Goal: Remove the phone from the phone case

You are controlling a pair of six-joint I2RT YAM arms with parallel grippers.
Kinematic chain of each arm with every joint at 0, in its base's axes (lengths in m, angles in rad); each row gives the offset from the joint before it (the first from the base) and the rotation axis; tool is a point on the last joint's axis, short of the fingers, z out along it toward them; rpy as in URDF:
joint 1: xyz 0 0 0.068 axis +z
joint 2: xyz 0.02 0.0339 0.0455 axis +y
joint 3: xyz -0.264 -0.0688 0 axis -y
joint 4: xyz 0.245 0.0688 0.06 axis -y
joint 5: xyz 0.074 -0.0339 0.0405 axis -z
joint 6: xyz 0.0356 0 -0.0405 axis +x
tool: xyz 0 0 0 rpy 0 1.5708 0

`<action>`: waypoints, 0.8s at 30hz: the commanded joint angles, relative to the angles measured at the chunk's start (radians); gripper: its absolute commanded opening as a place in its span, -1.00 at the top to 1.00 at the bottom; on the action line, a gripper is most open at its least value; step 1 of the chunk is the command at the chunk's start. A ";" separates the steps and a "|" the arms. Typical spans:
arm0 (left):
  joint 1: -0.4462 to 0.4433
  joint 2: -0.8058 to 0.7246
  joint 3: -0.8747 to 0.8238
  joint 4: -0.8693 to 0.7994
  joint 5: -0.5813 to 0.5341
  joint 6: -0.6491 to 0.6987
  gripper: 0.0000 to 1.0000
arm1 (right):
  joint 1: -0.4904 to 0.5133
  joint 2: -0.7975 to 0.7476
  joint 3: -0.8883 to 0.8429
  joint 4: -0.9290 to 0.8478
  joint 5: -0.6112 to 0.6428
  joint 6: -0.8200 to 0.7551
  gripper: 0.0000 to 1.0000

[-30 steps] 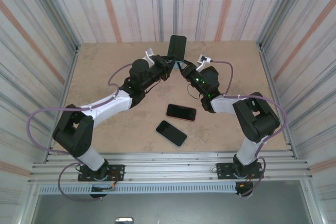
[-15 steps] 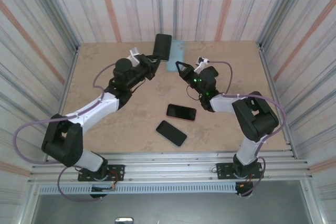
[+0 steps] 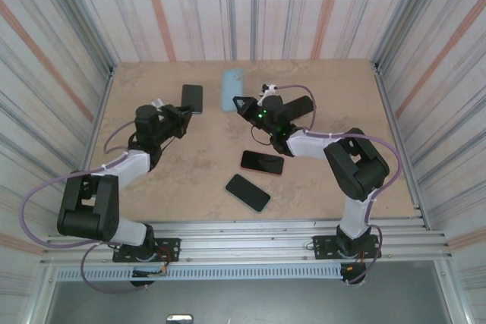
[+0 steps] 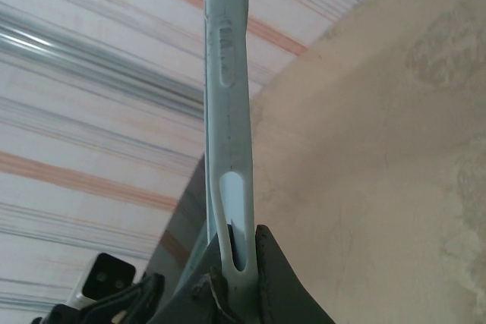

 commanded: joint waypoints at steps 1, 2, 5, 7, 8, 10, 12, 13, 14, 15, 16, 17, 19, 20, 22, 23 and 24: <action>0.090 0.026 -0.023 0.117 0.105 0.073 1.00 | 0.032 0.045 0.079 -0.123 0.051 -0.021 1.00; 0.116 0.045 -0.024 0.120 0.125 0.086 1.00 | 0.041 0.055 0.100 -0.146 0.054 -0.017 1.00; 0.181 0.104 -0.029 0.148 0.163 0.112 1.00 | 0.064 0.106 0.167 -0.186 0.050 -0.003 1.00; 0.216 0.140 -0.015 0.148 0.188 0.138 1.00 | 0.079 0.141 0.208 -0.205 0.048 0.009 1.00; 0.234 0.159 -0.009 0.141 0.196 0.154 1.00 | 0.086 0.158 0.231 -0.214 0.049 0.013 1.00; 0.263 0.204 -0.003 0.171 0.216 0.159 1.00 | 0.103 0.195 0.275 -0.234 0.050 0.028 1.00; 0.289 0.249 0.009 0.187 0.241 0.169 1.00 | 0.116 0.233 0.317 -0.240 0.044 0.046 1.00; 0.299 0.274 0.012 0.198 0.246 0.169 1.00 | 0.124 0.251 0.337 -0.248 0.045 0.056 1.00; 0.306 0.300 0.024 0.205 0.259 0.181 1.00 | 0.130 0.269 0.359 -0.259 0.046 0.056 1.00; 0.309 0.318 0.033 0.193 0.266 0.198 1.00 | 0.135 0.287 0.379 -0.276 0.050 0.093 1.00; 0.310 0.334 0.044 0.181 0.267 0.214 1.00 | 0.141 0.305 0.405 -0.296 0.056 0.099 1.00; 0.312 0.349 0.055 0.168 0.270 0.231 1.00 | 0.147 0.324 0.433 -0.317 0.062 0.095 1.00; 0.316 0.381 0.059 0.186 0.271 0.226 1.00 | 0.159 0.360 0.481 -0.346 0.060 0.100 1.00; 0.318 0.398 0.065 0.204 0.280 0.221 1.00 | 0.162 0.378 0.500 -0.351 0.058 0.105 1.00; 0.323 0.418 0.076 0.201 0.280 0.226 1.00 | 0.170 0.404 0.534 -0.375 0.061 0.114 1.00; 0.325 0.429 0.078 0.204 0.271 0.231 1.00 | 0.175 0.418 0.547 -0.385 0.062 0.116 1.00; 0.329 0.439 0.080 0.211 0.266 0.231 1.00 | 0.178 0.430 0.564 -0.398 0.061 0.123 1.00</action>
